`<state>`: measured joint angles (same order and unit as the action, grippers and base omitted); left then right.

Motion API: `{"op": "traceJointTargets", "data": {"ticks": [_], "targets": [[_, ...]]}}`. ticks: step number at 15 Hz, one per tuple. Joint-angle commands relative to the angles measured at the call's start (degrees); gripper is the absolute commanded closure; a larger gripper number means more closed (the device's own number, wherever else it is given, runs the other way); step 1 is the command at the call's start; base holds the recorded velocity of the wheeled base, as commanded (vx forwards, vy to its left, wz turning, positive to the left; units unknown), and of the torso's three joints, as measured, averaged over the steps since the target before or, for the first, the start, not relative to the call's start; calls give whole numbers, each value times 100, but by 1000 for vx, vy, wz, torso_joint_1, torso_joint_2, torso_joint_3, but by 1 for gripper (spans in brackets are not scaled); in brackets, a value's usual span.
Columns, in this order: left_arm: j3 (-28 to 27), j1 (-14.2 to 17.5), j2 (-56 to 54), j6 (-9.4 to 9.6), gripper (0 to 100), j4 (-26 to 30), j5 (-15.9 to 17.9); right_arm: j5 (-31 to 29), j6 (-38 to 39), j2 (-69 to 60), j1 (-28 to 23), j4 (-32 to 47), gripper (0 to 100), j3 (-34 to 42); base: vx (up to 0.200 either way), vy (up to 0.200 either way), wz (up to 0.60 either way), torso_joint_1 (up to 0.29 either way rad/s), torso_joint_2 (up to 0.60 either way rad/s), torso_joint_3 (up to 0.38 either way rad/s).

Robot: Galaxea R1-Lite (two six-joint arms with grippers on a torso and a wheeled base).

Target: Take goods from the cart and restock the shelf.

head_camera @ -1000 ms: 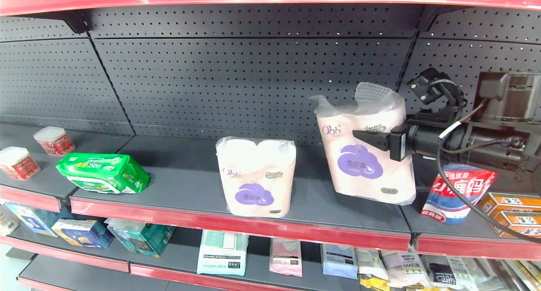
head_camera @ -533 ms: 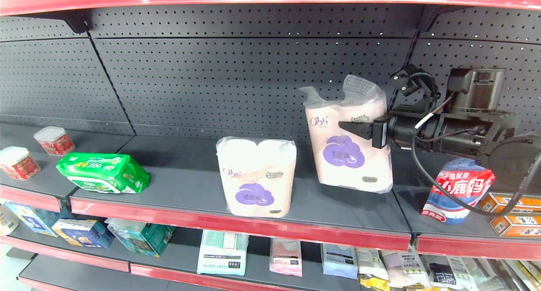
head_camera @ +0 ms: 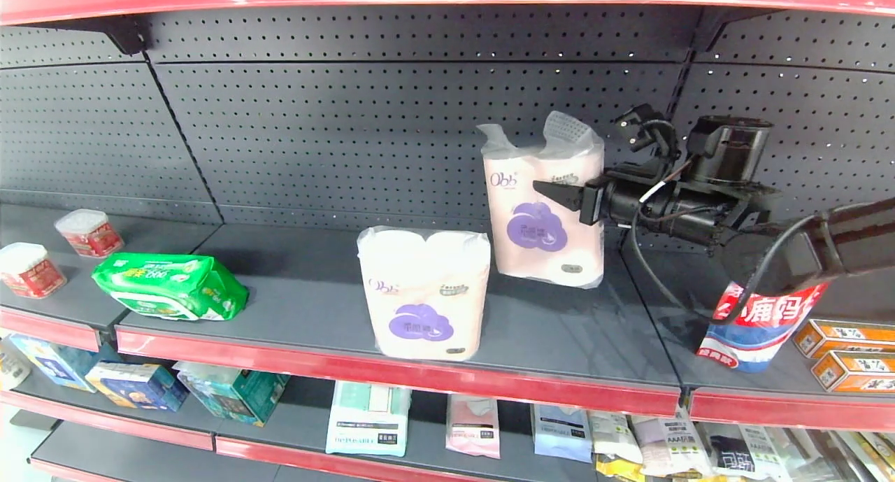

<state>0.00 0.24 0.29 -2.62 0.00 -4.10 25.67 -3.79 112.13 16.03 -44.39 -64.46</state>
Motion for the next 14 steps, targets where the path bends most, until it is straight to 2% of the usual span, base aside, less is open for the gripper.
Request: {"op": "traceJointTargets", "data": {"ticks": [1,8,14], "targets": [[0,2,-3,-2,0,0,-3,245,36,397,14,-202,100,-22,0,0,0,0,0,0],[0,2,-3,-2,0,0,-3,412,1,1039,234,-1362,100,66,0,0,0,0,0,0],[0,2,-3,-2,0,0,-3,421,-113,1162,234,-1529,100,329,0,0,0,0,0,0]]}}
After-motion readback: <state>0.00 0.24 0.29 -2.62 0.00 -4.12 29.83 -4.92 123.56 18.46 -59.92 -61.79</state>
